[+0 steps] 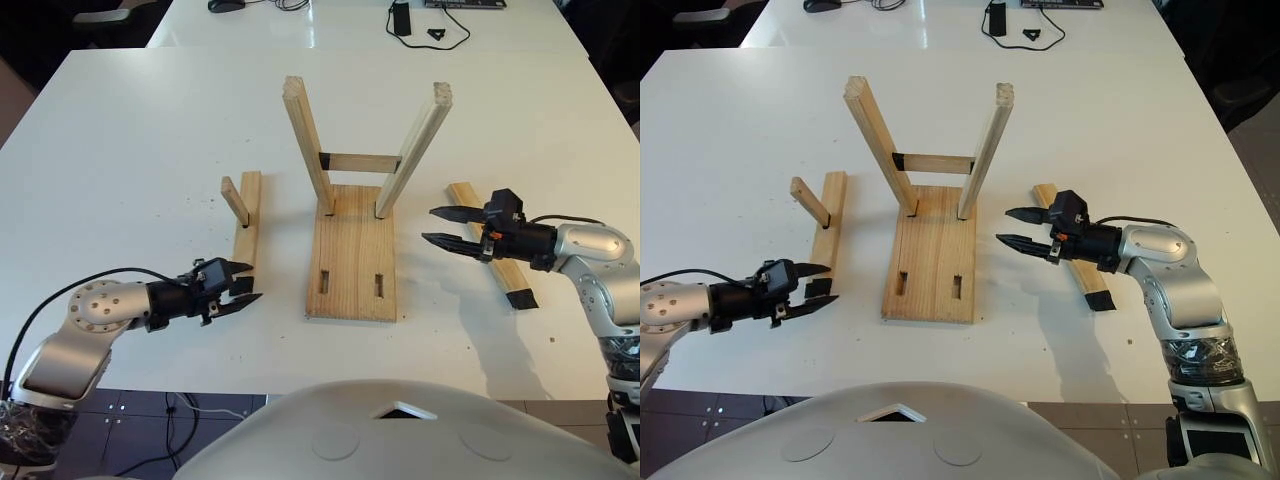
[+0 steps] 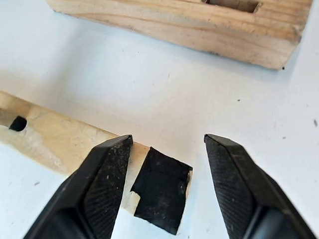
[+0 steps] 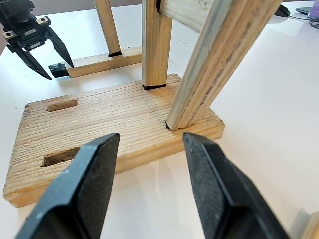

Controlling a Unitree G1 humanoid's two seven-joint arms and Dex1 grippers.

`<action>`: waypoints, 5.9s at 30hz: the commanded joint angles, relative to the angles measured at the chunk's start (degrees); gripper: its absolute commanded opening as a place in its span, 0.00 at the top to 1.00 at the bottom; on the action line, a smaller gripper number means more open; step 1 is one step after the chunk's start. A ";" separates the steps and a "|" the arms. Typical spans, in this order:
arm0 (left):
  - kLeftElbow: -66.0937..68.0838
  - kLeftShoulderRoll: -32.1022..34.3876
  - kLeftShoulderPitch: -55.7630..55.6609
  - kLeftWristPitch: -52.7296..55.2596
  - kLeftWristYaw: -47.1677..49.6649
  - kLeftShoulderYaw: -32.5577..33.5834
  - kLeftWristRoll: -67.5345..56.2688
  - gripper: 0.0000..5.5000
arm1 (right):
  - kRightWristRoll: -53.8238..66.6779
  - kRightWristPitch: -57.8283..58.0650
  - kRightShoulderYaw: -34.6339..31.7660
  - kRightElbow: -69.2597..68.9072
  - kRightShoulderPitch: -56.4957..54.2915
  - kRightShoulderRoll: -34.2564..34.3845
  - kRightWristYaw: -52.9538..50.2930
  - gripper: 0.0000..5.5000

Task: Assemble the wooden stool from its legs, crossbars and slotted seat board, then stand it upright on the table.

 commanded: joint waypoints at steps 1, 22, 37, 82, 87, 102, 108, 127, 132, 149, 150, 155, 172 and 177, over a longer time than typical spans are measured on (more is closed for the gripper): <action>1.68 2.14 -1.25 4.08 -0.14 7.75 -1.96 0.51 | -0.60 -0.69 -0.70 -1.13 0.94 -0.58 -0.55 0.57; -6.96 -16.90 -10.34 37.49 27.41 7.41 -7.71 0.39 | -1.32 -0.59 -0.62 -1.54 2.44 -1.30 -1.02 0.57; -0.18 -20.78 -10.76 33.27 27.57 2.23 -3.68 0.42 | -1.63 -0.49 0.38 -0.98 1.40 -1.25 -0.57 0.57; -21.44 -19.83 -38.31 33.48 19.46 3.29 -60.49 0.64 | 50.20 28.06 -8.64 -13.39 -27.87 1.64 -8.83 0.38; -20.76 -19.90 -38.29 32.53 18.25 1.69 -56.07 0.64 | 50.70 28.48 -8.19 -14.33 -28.07 2.74 -9.32 0.38; -22.12 -20.57 -37.46 31.48 16.80 -0.92 -52.36 0.64 | 43.23 27.08 -3.97 -15.15 -28.30 4.03 -6.62 0.54; -21.99 -20.44 -37.11 31.28 16.39 -1.45 -51.36 0.64 | 40.78 26.79 -3.59 -14.95 -27.99 3.89 -4.76 0.63; -15.46 -10.73 -12.61 19.29 2.13 -1.26 -26.84 0.37 | 45.22 31.39 -12.64 -16.65 -19.66 -2.54 -4.42 0.64; -9.42 -11.51 -7.50 12.28 1.69 -2.16 -17.71 0.37 | 40.18 31.24 -11.01 -19.20 -10.21 -6.93 -0.19 0.64; -0.91 -13.34 -4.25 5.46 -1.72 -3.57 -10.91 0.37 | 11.50 11.92 3.52 -13.48 -3.89 -6.54 5.45 0.64; -0.85 -13.37 -4.13 5.30 -1.73 -3.69 -10.70 0.37 | 10.01 10.64 4.32 -12.91 -3.64 -6.50 5.39 0.64; -0.93 -13.69 -4.14 5.42 -1.69 -3.52 -10.57 0.37 | 4.85 5.63 7.23 -11.08 -2.28 -6.16 4.84 0.64; 1.75 -15.00 -6.89 5.38 -1.18 -4.90 -8.91 0.37 | -7.62 -4.07 20.45 5.12 -6.80 -5.67 6.60 0.64; 2.42 -15.37 -8.07 5.26 -0.96 -5.36 -8.56 0.37 | -5.83 -1.22 22.65 11.84 -13.70 -3.27 9.57 0.64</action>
